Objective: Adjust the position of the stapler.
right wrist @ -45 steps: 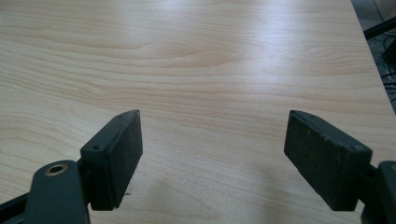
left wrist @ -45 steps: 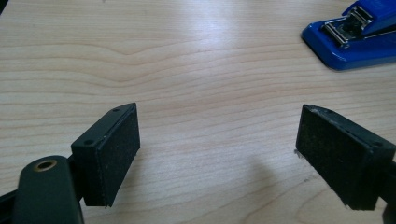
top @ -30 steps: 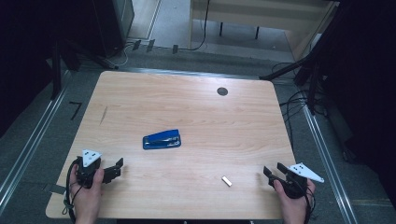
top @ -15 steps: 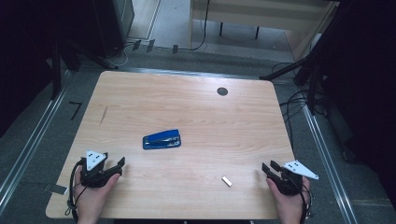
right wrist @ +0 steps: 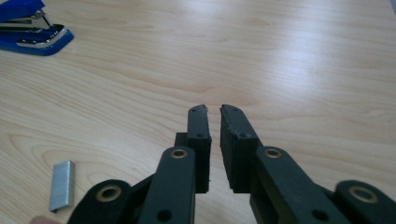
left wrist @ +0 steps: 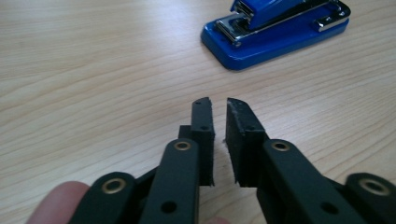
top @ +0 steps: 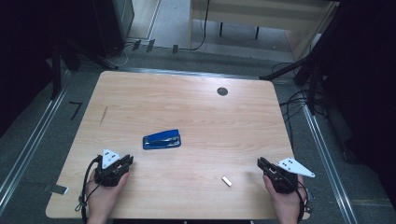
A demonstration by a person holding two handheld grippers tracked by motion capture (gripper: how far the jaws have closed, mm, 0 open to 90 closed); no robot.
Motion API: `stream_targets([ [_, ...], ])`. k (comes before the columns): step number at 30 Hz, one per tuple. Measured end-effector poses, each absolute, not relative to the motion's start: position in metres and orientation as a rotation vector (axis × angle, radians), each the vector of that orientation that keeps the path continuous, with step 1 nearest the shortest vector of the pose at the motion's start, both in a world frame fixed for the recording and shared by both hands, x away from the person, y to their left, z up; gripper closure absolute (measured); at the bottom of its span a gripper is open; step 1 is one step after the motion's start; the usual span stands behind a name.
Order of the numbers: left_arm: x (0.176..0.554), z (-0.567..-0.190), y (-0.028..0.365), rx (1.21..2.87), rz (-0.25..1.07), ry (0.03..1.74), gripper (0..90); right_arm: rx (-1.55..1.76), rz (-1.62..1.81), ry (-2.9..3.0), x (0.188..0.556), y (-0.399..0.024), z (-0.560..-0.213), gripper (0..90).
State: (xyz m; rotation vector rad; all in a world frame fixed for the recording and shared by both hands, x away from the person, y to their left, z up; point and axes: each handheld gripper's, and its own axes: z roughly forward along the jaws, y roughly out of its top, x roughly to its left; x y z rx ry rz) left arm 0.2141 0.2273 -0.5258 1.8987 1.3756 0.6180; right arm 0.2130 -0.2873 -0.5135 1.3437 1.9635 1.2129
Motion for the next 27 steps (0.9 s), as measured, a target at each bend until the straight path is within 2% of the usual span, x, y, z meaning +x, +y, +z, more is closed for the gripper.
stream_targets([
  [3,0.222,-0.526,0.22,1.913,0.604,1.373,90.0,1.302,1.222,1.994,0.219,-0.277,-0.505,90.0],
  [7,0.229,-0.523,0.21,1.945,0.581,1.342,90.0,1.273,1.221,2.019,0.225,-0.268,-0.499,90.0],
  [16,0.245,-0.525,0.193,1.991,0.555,1.274,90.0,1.201,1.266,2.147,0.248,-0.217,-0.482,90.0],
  [19,0.249,-0.523,0.196,1.964,0.507,1.282,90.0,1.177,1.274,2.176,0.255,-0.197,-0.479,90.0],
  [27,0.259,-0.525,0.208,1.912,0.481,1.327,90.0,1.133,1.319,2.24,0.282,-0.151,-0.479,90.0],
])
